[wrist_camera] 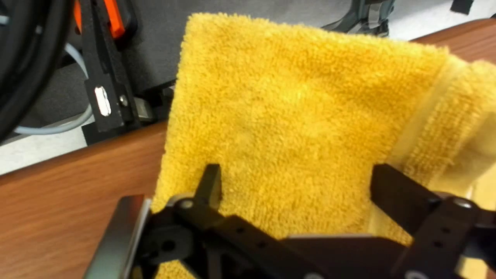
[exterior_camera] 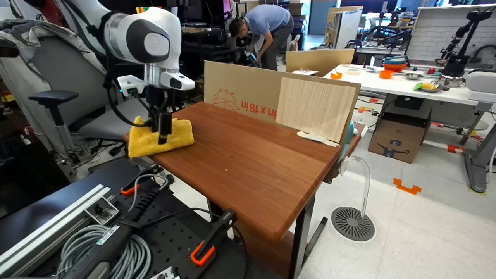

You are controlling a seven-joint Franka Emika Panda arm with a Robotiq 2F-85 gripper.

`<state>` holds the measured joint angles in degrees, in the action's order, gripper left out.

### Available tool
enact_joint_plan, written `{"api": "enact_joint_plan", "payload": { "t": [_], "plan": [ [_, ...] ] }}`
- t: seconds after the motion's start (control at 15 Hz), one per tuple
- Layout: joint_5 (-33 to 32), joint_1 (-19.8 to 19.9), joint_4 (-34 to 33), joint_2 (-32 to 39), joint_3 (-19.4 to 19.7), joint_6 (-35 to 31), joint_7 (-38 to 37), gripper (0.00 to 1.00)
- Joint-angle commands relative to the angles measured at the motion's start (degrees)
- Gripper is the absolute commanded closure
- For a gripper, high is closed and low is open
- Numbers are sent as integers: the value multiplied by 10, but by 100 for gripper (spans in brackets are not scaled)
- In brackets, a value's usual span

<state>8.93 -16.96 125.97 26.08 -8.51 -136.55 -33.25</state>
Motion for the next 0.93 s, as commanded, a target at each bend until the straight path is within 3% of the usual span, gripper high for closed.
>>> {"api": "enact_joint_plan", "payload": {
  "t": [0.0,0.2,0.47,0.53,0.73,0.87],
  "plan": [
    [56,32,-98,34,-14,86,63,0],
    [79,47,-169,73,6,152,57,0],
    [78,63,-209,109,35,211,30,0],
    [70,54,-173,83,33,173,42,0],
    [70,61,-189,102,41,187,41,0],
    [70,59,-182,105,45,157,36,0]
  ]
}}
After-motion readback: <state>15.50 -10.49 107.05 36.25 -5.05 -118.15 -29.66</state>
